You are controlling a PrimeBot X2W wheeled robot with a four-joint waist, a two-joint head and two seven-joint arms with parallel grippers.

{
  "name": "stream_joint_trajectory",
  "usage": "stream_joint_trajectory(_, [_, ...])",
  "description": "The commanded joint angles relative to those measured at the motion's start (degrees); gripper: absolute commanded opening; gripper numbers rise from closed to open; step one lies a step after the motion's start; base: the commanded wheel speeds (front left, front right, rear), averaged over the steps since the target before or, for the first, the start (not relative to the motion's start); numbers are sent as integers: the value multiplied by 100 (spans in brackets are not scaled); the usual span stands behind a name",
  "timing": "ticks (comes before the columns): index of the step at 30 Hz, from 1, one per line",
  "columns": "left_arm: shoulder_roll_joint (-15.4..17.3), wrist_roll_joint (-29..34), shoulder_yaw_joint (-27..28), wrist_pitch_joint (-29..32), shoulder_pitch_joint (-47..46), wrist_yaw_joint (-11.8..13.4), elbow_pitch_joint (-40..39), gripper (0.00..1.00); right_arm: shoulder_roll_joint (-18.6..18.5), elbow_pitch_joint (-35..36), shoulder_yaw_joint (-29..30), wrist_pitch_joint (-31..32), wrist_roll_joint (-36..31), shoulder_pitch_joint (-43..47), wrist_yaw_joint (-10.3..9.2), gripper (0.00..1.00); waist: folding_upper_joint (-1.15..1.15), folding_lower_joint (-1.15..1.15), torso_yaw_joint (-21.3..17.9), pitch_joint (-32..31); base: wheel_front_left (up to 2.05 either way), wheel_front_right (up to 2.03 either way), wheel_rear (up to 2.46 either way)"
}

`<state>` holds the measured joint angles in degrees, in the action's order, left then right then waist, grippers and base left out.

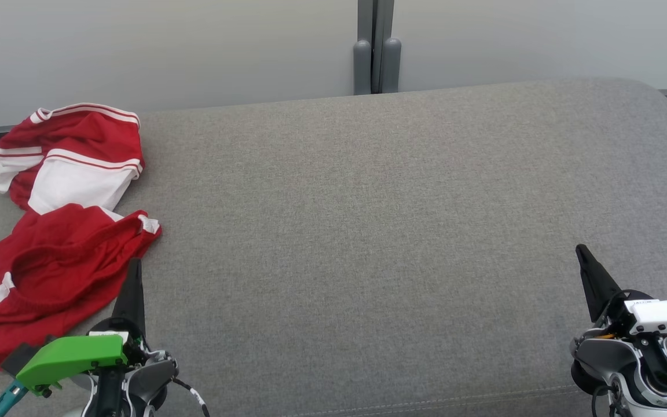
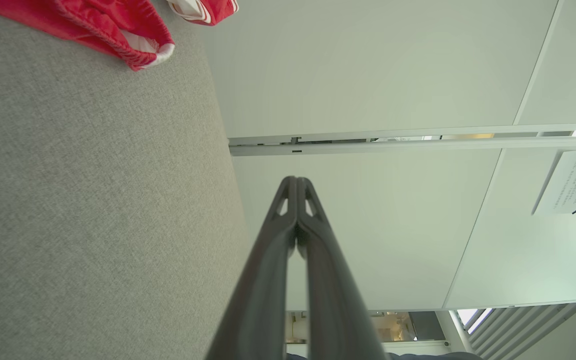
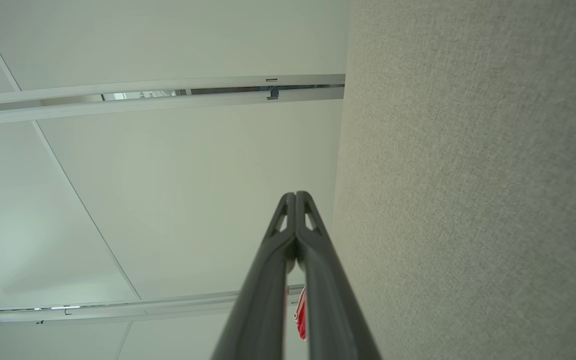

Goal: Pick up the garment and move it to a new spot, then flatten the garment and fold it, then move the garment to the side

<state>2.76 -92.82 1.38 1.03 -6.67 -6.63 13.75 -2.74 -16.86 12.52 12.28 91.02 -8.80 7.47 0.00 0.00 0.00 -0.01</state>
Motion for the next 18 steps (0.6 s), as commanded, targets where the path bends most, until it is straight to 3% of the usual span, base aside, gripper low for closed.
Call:
stream_joint_trajectory(1, [6, -29, -3, 10, -86, -37, 2, 0, -29, -6, 10, 12, 20, -54, 5, 0, 0, 0, 0, 0, 0, 0, 0])
stream_joint_trajectory(18, [6, -29, -3, 10, -86, -37, 2, 0, -28, -6, 10, 12, 20, -54, 5, 0, 0, 0, 0, 0, 0, 0, 0])
